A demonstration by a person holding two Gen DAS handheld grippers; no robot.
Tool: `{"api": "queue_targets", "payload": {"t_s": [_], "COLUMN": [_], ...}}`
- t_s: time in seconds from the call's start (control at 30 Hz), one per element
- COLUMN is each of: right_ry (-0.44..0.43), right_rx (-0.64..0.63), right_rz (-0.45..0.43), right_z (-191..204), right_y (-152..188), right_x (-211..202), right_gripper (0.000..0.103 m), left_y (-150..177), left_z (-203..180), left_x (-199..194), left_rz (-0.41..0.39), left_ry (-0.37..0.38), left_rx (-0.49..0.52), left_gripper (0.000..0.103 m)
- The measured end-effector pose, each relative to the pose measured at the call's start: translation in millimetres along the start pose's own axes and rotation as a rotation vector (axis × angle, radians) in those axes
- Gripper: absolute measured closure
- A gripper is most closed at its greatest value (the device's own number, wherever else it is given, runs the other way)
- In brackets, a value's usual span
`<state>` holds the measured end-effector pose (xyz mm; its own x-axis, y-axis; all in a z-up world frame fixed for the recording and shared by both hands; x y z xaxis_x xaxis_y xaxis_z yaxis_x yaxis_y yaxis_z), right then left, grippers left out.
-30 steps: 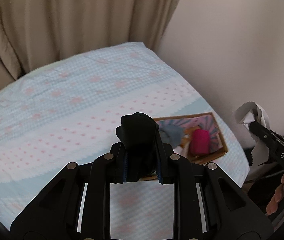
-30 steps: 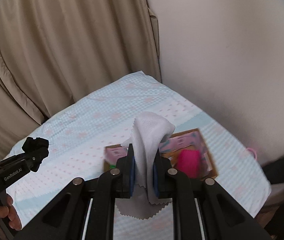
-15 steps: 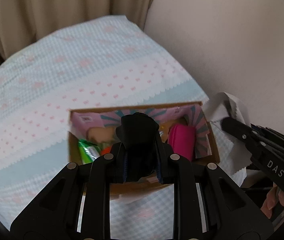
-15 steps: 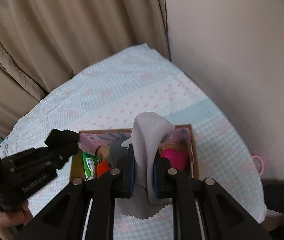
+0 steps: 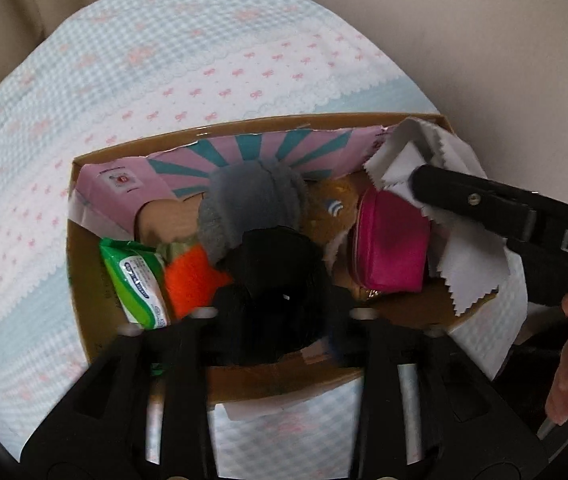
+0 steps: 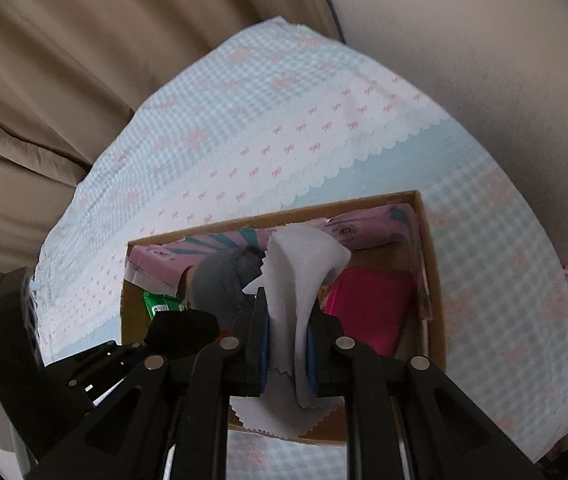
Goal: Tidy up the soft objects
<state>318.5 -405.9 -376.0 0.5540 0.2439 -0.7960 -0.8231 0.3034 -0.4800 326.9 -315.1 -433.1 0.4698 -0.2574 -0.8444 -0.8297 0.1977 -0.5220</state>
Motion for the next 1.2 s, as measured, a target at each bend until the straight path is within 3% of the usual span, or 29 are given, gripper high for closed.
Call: {"api": "queue_targets", "payload": {"t_s": [0.03,0.07,0.1,0.17,0.37,0.73,0.97,1.2], "right_ry": [-0.001,0.004,0.009,-0.004,0.039,0.071,0.100,0.135], "right_rx": [0.002,0.002,0.001,0.013,-0.001,-0.039,-0.098,-0.156], "right_rz": [0.017,0.040,0.055,0.059,0.043,-0.030,-0.138,-0.304], "right_z": [-1.0,-2.1,-4.3,-6.6,-13.3,7.0,55.0,120.8], "right_y": [1.1,3.2,4.0,4.6,5.9,-3.4,-10.9,-9.1], "right_x": [3.5,6.2,8.1,8.5,-0.8,-47.6,-119.5,-218.1], "right_gripper": [0.085,0.070,0.037,0.000,0.000,0.000,0.000,0.000], "left_y": [0.7,0.2,-0.5,1.1,4.9,-9.9,-20.7,-33.3], "left_z": [1.4,2.9,3.9,6.5,17.3,25.9,51.2,81.8], "left_x": [-0.8,-2.5,-6.4,-10.7,-22.7,-80.8,-173.4,-291.1], "left_rz": [0.006,-0.004,-0.014,-0.007,0.007,-0.065,-0.172,-0.361], "left_ry": [-0.022,-0.035,-0.035,-0.030,-0.021,-0.003,-0.022,-0.016], "left_rx": [0.012,0.021,0.035,0.033,-0.009,-0.042,-0.041,-0.063], "left_gripper": [0.012,0.003,0.000,0.000,0.000,0.000,0.000,0.000]}}
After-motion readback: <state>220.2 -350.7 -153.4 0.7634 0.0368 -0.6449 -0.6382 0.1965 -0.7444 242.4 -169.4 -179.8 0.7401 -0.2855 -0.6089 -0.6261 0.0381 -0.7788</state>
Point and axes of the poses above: each gripper's, at about its wrist camera, not at the fingertips, and x roughly the way its jaws point, z to its left, y to its underside, the point moved 8 cm from there along x, roughly the way its jaws point, and after that the axes turned 14 degrees about -z, right-handed, at the moved point
